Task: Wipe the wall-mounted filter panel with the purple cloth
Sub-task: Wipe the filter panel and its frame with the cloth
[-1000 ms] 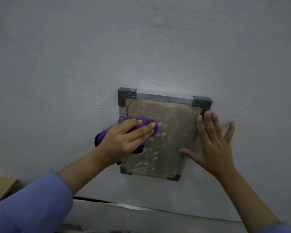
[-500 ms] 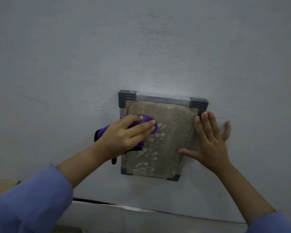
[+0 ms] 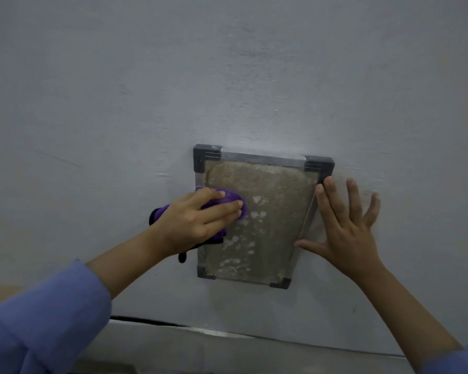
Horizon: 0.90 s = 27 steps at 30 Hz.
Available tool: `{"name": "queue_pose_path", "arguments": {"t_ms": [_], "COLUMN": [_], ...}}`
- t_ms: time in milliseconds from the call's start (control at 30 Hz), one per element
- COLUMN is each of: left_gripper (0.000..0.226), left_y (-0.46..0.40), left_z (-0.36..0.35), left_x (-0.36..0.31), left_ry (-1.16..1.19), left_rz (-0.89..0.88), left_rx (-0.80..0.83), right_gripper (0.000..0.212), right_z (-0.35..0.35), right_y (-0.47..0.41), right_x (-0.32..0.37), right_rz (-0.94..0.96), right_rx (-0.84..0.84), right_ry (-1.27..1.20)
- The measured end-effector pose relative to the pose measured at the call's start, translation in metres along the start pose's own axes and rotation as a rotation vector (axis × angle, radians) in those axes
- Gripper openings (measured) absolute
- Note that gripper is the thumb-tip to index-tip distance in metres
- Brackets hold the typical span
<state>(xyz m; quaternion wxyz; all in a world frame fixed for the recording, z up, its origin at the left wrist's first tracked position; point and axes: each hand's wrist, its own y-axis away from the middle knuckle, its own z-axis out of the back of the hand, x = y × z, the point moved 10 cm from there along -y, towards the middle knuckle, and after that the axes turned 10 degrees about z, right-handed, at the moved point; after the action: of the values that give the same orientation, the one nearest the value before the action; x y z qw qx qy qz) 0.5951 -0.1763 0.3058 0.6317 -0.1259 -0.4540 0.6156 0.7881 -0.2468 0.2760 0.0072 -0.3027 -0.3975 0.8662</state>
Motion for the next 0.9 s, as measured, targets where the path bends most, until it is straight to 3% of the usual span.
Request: {"name": "queue_pose_path", "arguments": {"t_ms": [300, 433, 533, 733, 900], "left_gripper": [0.033, 0.043, 0.036, 0.036, 0.045], "left_y": [0.002, 0.019, 0.032, -0.015, -0.003], "left_z": [-0.013, -0.024, -0.021, -0.002, -0.015], "left_x": [0.002, -0.007, -0.01, 0.006, -0.002], "left_ry": [0.011, -0.024, -0.021, -0.027, 0.002], "left_rz": [0.032, -0.106, -0.203, -0.039, -0.07], "left_rx": [-0.032, 0.111, 0.182, 0.014, 0.142], "right_gripper": [0.128, 0.129, 0.129, 0.136, 0.132], "right_z": [-0.001, -0.001, 0.0, -0.002, -0.001], "right_y": [-0.003, -0.002, -0.003, -0.005, -0.004], "right_x": [-0.002, -0.003, -0.003, -0.004, -0.003], "right_rz": [-0.041, -0.051, -0.048, -0.036, -0.033], "right_rx": [0.078, 0.085, 0.081, 0.071, 0.076], "right_ry": [0.04, 0.011, -0.006, -0.066, -0.047]}}
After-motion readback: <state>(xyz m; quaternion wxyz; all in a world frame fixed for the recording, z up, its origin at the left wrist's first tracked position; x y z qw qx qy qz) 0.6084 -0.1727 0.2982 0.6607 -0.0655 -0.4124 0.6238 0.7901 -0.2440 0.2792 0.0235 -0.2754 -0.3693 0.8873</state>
